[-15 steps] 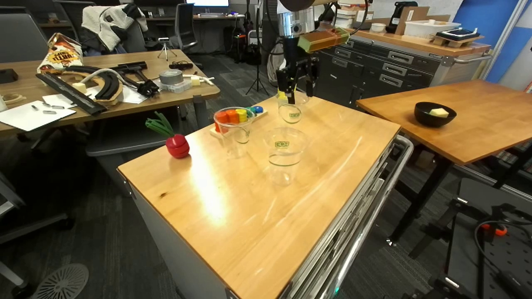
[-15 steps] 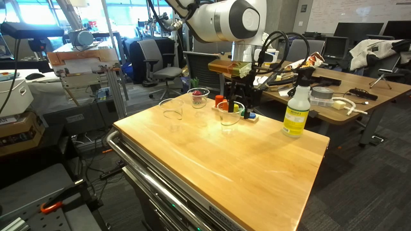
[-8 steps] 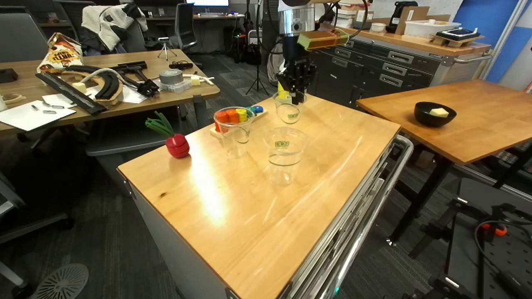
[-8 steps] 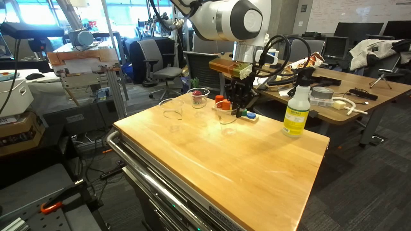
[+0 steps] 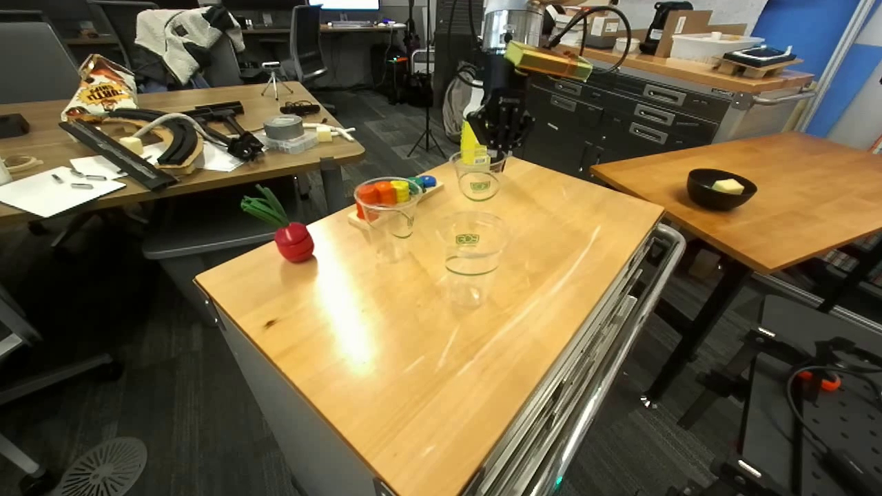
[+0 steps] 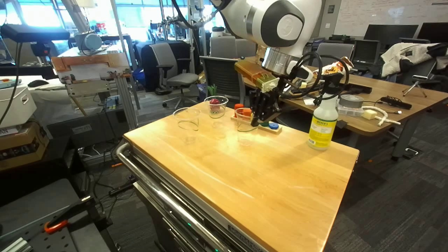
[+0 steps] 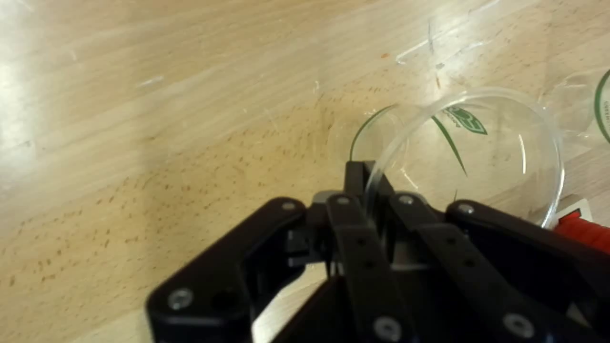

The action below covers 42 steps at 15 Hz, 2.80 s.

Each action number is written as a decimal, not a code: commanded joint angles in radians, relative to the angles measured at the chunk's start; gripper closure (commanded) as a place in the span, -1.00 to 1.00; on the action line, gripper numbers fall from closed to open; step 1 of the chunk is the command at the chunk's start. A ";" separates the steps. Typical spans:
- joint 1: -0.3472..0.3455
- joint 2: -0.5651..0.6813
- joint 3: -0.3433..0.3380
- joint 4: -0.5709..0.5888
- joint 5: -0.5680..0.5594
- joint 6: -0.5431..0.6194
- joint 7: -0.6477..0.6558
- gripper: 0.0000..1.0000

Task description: Stack the three clear cups together

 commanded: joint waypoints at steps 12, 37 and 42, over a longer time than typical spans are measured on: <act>0.068 -0.574 0.018 -0.378 0.063 -0.147 0.016 0.97; 0.182 -0.518 0.092 -0.545 -0.006 0.194 -0.115 0.97; 0.171 -0.478 0.095 -0.513 0.017 0.196 -0.151 0.97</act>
